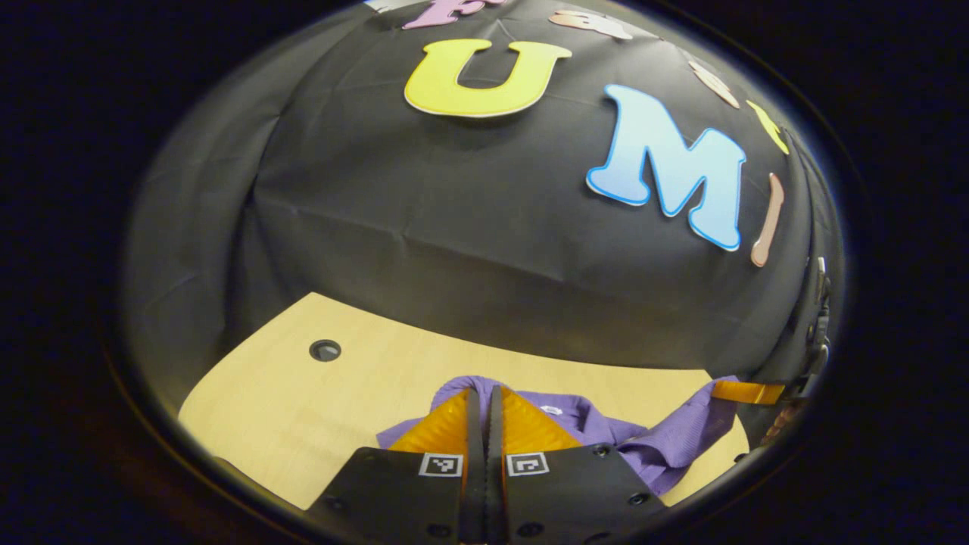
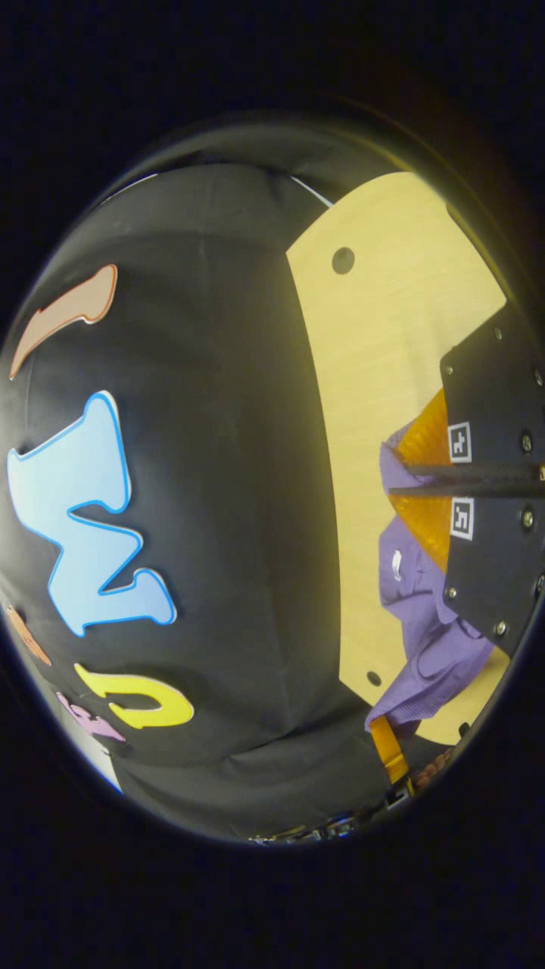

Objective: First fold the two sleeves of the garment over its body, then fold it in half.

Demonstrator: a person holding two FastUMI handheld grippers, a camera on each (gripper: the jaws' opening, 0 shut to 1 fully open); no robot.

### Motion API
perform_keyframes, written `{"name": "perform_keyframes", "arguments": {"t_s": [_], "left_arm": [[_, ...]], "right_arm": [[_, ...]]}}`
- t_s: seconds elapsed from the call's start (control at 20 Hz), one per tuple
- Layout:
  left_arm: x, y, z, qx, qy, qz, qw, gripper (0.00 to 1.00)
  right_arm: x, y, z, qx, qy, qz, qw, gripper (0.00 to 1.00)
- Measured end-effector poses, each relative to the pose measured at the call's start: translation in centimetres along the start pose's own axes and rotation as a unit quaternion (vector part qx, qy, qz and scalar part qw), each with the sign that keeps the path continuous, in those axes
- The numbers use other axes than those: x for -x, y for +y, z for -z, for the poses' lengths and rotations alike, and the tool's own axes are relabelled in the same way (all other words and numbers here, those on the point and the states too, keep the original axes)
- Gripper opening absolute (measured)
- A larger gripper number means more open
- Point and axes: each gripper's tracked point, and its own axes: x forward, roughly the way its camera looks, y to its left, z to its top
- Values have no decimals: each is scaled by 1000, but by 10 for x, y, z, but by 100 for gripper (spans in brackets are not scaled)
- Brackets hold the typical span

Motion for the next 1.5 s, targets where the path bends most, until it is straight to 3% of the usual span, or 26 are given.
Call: {"name": "perform_keyframes", "arguments": {"t_s": [0.3,0.6,0.75,0.85,0.9,0.95,1.1,1.15,1.25,1.5], "left_arm": [[-41,15,14,-30,5,-31,999,7],[-51,20,27,-48,14,-56,997,10],[-47,14,10,-72,-6,-58,996,13],[-43,7,6,-73,-9,-50,996,18],[-40,4,8,-72,-5,-47,996,26],[-38,1,11,-69,-1,-47,996,31],[-27,-10,10,-52,-4,-40,998,55],[-22,-14,8,-50,-10,-36,998,55],[-13,-20,2,-54,-23,-37,998,67],[21,-40,-27,-66,-61,-20,996,81]], "right_arm": [[-44,-15,10,1,14,18,1000,2],[-51,-18,21,49,23,34,998,4],[-48,-16,20,81,24,35,996,6],[-43,-10,19,99,20,34,994,14],[-42,-7,19,105,18,32,994,25],[-39,-4,17,111,16,29,993,28],[-24,-2,4,150,-7,35,988,79],[-19,0,-2,163,-17,36,986,81],[-9,5,-12,179,-34,35,983,82],[30,24,-28,176,-69,25,982,82]]}}
